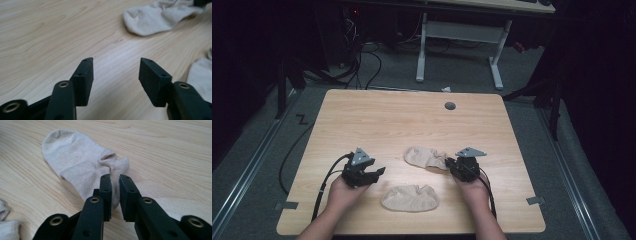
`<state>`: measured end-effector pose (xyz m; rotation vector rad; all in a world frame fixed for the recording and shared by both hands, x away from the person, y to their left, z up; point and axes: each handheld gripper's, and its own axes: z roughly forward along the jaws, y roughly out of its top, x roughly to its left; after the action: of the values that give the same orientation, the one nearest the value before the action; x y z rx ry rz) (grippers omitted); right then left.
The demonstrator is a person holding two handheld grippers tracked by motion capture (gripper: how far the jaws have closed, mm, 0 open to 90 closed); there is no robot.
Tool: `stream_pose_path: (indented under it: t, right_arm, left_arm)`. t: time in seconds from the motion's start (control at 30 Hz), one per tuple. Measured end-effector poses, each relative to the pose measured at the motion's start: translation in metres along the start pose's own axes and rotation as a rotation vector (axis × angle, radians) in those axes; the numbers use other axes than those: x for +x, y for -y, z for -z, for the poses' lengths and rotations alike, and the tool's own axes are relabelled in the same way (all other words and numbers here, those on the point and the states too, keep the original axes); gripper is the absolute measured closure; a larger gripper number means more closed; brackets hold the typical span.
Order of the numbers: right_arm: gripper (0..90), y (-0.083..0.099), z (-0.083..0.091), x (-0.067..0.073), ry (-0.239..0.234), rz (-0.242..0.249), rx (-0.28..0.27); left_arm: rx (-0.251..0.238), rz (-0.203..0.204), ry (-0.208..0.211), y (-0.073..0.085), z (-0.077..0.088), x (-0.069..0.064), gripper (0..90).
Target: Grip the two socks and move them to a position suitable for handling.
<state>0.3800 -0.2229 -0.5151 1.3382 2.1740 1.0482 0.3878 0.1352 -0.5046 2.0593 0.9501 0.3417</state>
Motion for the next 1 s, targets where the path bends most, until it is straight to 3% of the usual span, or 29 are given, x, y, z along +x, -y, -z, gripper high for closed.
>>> stream_pose_path:
  t: [0.23, 0.37, 0.53, 0.67, 0.73, 0.8, 0.83, 1.0]
  right_arm:
    - [83.5, -0.001, -0.001, -0.003, -0.003, -0.007, -0.002]
    - [83.7, -0.001, 0.002, -0.004, -0.013, -0.015, -0.011]
    - [84.1, -0.001, 0.001, -0.005, -0.018, -0.013, -0.011]
    - [84.3, -0.001, 0.001, -0.005, -0.021, -0.016, -0.012]
    - [84.5, -0.001, 0.001, -0.006, -0.02, -0.015, -0.013]
    - [84.6, 0.0, 0.001, -0.005, -0.023, -0.014, -0.011]
    - [84.8, 0.0, 0.001, -0.005, -0.026, -0.011, -0.01]
    - [85.2, -0.001, -0.001, -0.003, -0.03, -0.004, -0.013]
  left_arm:
    - [0.019, -0.039, 0.027, -0.029, -0.045, -0.005, 51.4]
    - [0.012, -0.007, 0.066, -0.045, -0.066, -0.01, 52.6]
    - [0.028, -0.004, 0.072, -0.054, -0.083, -0.017, 55.0]
    - [0.06, 0.047, 0.067, -0.054, -0.097, -0.018, 65.9]
    - [0.076, 0.055, 0.061, -0.052, -0.1, -0.018, 70.0]
    - [0.084, 0.057, 0.043, -0.049, -0.1, -0.018, 84.3]
    - [0.075, 0.061, 0.038, -0.048, -0.099, -0.018, 86.5]
    - [0.033, 0.057, 0.021, -0.046, -0.087, -0.016, 87.5]
